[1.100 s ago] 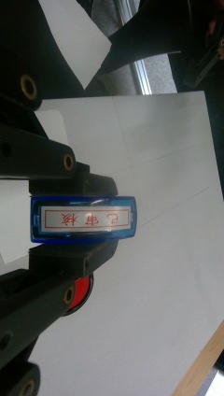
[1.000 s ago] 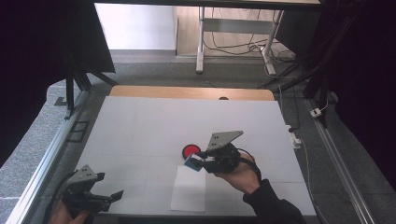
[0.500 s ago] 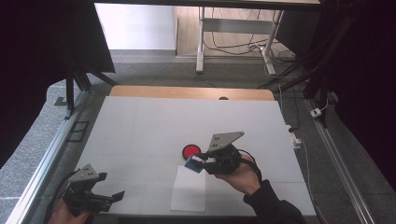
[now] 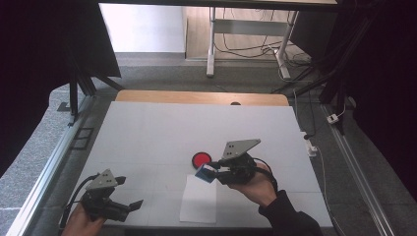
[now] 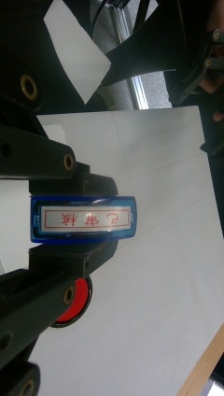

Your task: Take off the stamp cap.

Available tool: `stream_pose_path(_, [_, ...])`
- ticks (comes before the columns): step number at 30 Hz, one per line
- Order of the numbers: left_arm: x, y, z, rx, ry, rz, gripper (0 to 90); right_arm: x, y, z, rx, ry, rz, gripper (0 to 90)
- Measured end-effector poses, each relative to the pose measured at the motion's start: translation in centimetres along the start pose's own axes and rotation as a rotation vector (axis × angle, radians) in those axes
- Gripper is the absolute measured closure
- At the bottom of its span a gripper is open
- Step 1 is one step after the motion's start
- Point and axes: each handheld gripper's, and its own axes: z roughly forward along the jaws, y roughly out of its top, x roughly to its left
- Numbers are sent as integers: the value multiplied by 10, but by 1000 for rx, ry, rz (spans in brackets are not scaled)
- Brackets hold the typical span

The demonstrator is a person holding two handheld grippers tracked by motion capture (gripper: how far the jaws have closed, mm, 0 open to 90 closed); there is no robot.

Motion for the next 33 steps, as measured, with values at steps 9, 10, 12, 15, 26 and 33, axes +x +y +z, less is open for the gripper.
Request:
stream_pose_path(9, [6,14,21,45,-55,45,14,0,0,-4,-9,-8,-1,712])
stream_pose_path(10, [6,16,23,41,-63,31,15,0,0,-4,-9,-8,-1,712])
stream_pose_path(12, [7,21,26,30,-80,22,17,0,0,-5,-13,-8,3,712])
stream_pose_path(15, [7,29,30,21,-90,34,16,0,0,-6,-15,-7,0,712])
stream_pose_path(26, [1,57,50,46,-216,128,13,1,1,-10,-19,0,-11,712])
stream_pose_path(33, [-6,75,63,18,-273,185,11,2,3,-11,-22,6,-17,712])
